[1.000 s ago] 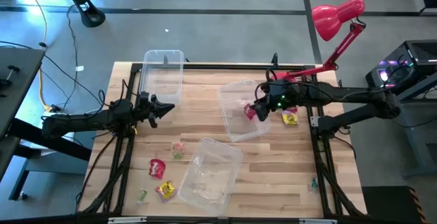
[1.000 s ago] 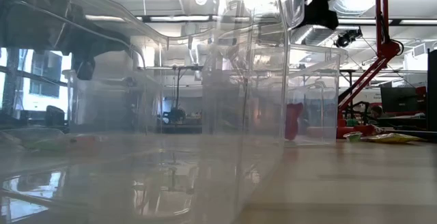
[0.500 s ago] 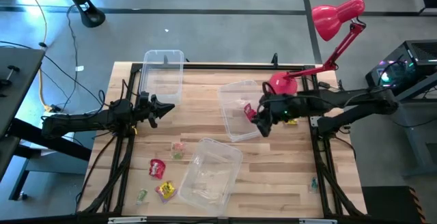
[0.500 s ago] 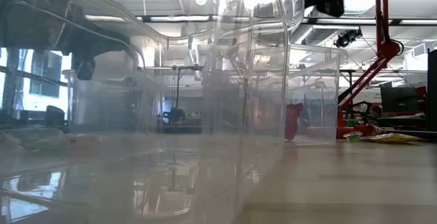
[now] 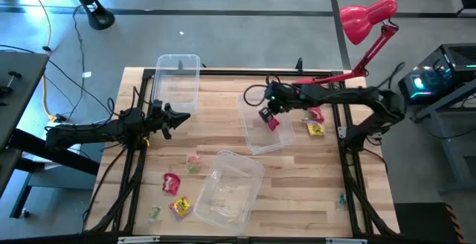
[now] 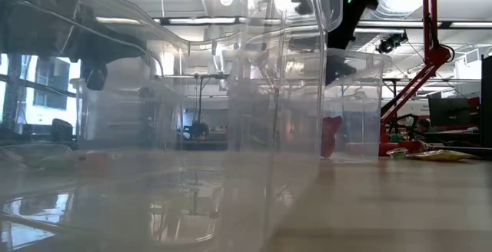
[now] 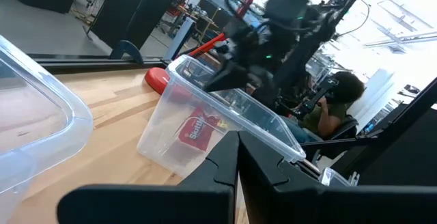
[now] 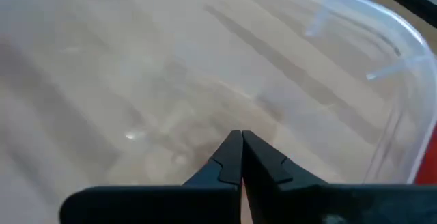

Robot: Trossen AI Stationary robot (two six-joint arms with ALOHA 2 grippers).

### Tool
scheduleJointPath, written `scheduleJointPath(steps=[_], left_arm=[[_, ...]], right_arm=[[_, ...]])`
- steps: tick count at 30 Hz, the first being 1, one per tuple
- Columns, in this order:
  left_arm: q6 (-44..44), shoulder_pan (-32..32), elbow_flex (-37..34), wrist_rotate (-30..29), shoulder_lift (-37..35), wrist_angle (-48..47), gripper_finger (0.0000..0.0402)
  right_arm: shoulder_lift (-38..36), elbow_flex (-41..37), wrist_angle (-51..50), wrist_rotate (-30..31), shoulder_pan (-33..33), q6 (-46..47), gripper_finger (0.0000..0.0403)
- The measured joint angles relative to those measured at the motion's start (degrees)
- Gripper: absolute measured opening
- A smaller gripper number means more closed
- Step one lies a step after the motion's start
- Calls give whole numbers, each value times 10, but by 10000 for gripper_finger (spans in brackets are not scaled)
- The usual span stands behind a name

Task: Sort candy
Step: Put the bottom right red candy pack into the center transparent bin, then put the top red candy pack into center transparent bin

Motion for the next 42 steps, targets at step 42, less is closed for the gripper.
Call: scheduleJointPath(steps=[42], left_arm=[[0, 0, 0, 0, 0, 0, 1]], right_arm=[[-260, -29, -515, 167, 62, 412, 0]])
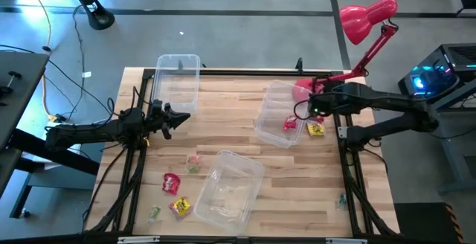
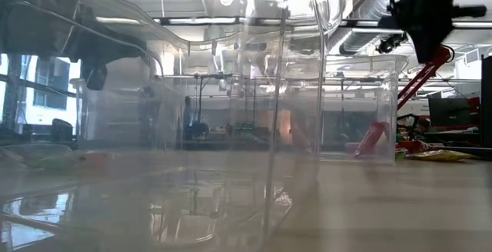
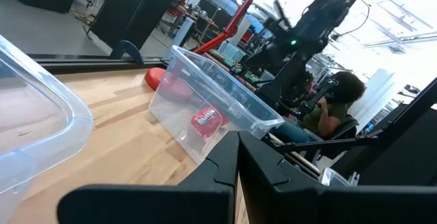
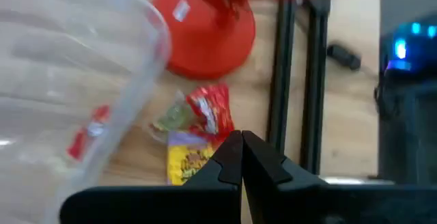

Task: Sort candy
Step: Put the top red candy pack into center transparent bin

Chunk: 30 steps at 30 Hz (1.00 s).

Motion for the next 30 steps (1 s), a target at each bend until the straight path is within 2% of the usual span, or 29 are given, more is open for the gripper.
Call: scheduleJointPath(steps=[5, 10, 15, 20, 26, 30], left_arm=[[0, 0, 0, 0, 0, 0, 1], [0, 0, 0, 0, 0, 0, 1], [0, 0, 0, 0, 0, 0, 1], [0, 0, 0, 0, 0, 0, 1], [0, 0, 0, 0, 0, 0, 1], [0, 0, 0, 0, 0, 0, 1]], right_arm=[[-36, -135, 87, -64, -28, 18, 6], [-75, -224, 136, -94, -64, 28, 53], [-84, -241, 179, -48, -104, 43, 122], [-73, -273, 291, -67, -151, 27, 175], [-37, -337, 386, -71, -208, 12, 188], [-26, -366, 454, -102, -232, -11, 188]])
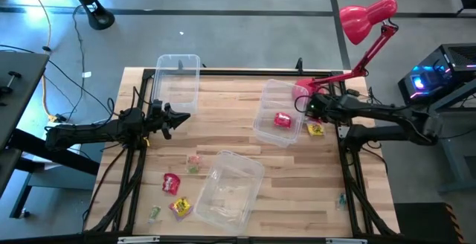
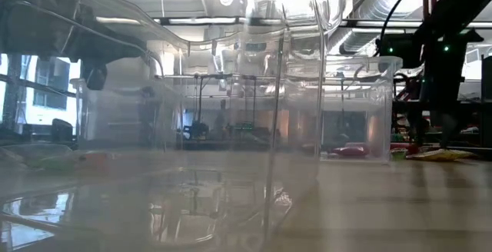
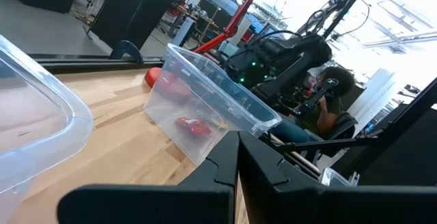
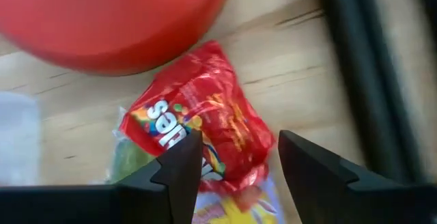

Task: Sort candy
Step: Put the top red candy pack into center transparent bin

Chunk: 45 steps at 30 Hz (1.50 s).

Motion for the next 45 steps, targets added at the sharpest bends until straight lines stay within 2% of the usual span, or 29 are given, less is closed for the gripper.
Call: scheduleJointPath(steps=[8, 13, 18, 21, 23, 30, 35, 41, 45], left_arm=[[0, 0, 0, 0, 0, 0, 1], [0, 0, 0, 0, 0, 0, 1], [0, 0, 0, 0, 0, 0, 1], [0, 0, 0, 0, 0, 0, 1], [0, 0, 0, 0, 0, 0, 1], [0, 0, 0, 0, 0, 0, 1], [0, 0, 0, 0, 0, 0, 1], [0, 0, 0, 0, 0, 0, 1], [0, 0, 0, 0, 0, 0, 1]], right_arm=[[4, -5, 47, -8, -17, -46, 188], [19, -38, 107, -47, -30, -93, 167], [26, -55, 120, -43, -29, -100, 119], [20, -42, 100, -42, -30, -136, 49], [10, -26, 78, -42, -29, -166, 17], [-28, 77, -62, 18, -20, -240, 8], [-56, 174, -120, 56, 8, -261, 5], [-64, 274, -127, 84, 47, -268, 3], [-64, 300, -78, 73, 84, -270, 2]])
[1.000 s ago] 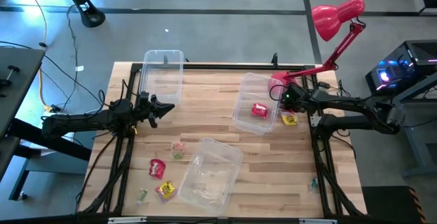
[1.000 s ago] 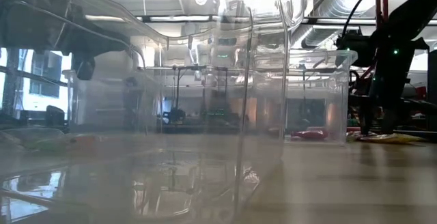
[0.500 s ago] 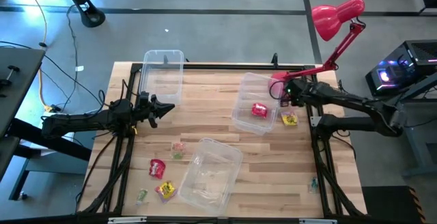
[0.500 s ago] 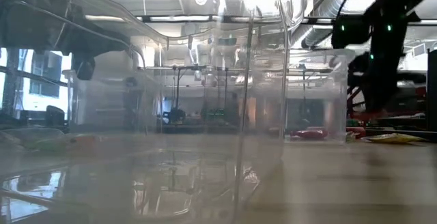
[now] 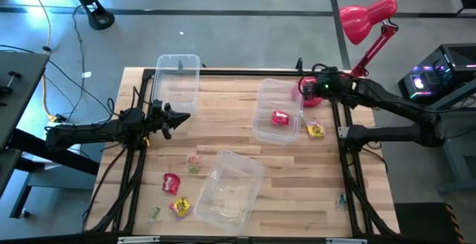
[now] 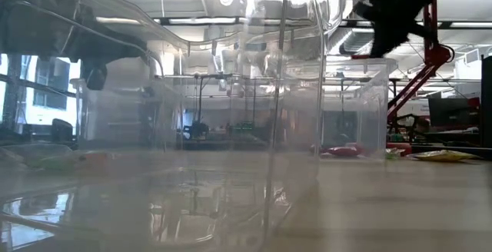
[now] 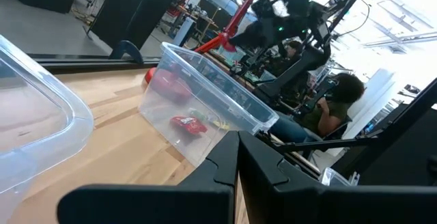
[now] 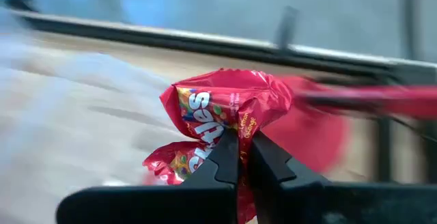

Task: Sort candy
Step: Put the top red candy pack into center transparent bin

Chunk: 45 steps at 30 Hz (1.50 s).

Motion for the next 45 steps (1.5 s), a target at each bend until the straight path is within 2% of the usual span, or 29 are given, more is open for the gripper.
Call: scheduleJointPath(steps=[6, 9, 13, 18, 23, 25, 27, 30, 32, 35, 38, 40, 43, 45], left_arm=[[0, 0, 0, 0, 0, 0, 1], [0, 0, 0, 0, 0, 0, 1], [0, 0, 0, 0, 0, 0, 1], [0, 0, 0, 0, 0, 0, 1], [0, 0, 0, 0, 0, 0, 1], [0, 0, 0, 0, 0, 0, 1], [0, 0, 0, 0, 0, 0, 1], [0, 0, 0, 0, 0, 0, 1], [0, 0, 0, 0, 0, 0, 1], [0, 0, 0, 0, 0, 0, 1], [0, 0, 0, 0, 0, 0, 1], [0, 0, 0, 0, 0, 0, 1], [0, 0, 0, 0, 0, 0, 1], [0, 0, 0, 0, 0, 0, 1]], right_arm=[[19, -20, 141, -96, 79, -4, 3], [38, -35, 184, -108, 122, 17, 17], [73, -37, 166, -106, 162, 30, 54], [95, -34, 164, -115, 191, 34, 121], [97, -10, 229, -115, 206, 1, 175], [97, 4, 275, -149, 212, -26, 185], [97, 13, 336, -215, 222, -58, 188], [117, 21, 384, -297, 247, -68, 186], [145, 29, 389, -322, 271, -79, 183], [195, 47, 395, -334, 306, -154, 173], [252, 73, 390, -304, 331, -209, 141], [288, 95, 373, -273, 333, -226, 97], [330, 140, 350, -205, 311, -248, 20], [355, 177, 322, -179, 280, -255, 12]])
